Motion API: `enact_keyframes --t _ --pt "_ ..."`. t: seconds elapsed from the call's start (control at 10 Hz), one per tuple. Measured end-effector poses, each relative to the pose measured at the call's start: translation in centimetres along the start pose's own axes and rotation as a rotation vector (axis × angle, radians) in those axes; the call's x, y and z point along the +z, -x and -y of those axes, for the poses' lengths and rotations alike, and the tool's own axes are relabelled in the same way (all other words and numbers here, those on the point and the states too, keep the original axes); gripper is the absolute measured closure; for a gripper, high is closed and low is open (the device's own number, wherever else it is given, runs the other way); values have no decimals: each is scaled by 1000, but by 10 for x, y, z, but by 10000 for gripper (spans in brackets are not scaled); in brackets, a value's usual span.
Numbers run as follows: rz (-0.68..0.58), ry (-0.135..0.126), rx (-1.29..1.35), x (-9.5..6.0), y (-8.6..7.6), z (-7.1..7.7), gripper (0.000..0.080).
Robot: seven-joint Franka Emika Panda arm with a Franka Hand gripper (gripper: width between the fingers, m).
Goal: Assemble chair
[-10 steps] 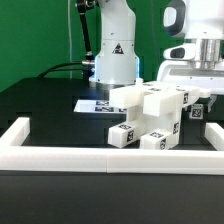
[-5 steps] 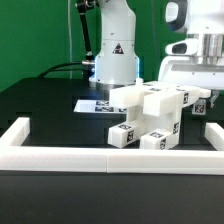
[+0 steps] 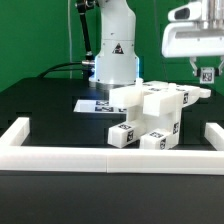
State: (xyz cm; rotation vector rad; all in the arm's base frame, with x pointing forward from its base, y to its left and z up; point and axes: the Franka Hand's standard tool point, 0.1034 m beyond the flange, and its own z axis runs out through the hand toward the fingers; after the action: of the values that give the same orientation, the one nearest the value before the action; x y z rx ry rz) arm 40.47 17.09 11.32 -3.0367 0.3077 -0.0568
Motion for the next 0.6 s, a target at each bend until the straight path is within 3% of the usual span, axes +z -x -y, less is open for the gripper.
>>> enact_keyframes --t 0.4,0.6 --pt "-70 19 -177 -32 -81 -44 512" --pt "-68 22 -147 -29 -79 -42 512"
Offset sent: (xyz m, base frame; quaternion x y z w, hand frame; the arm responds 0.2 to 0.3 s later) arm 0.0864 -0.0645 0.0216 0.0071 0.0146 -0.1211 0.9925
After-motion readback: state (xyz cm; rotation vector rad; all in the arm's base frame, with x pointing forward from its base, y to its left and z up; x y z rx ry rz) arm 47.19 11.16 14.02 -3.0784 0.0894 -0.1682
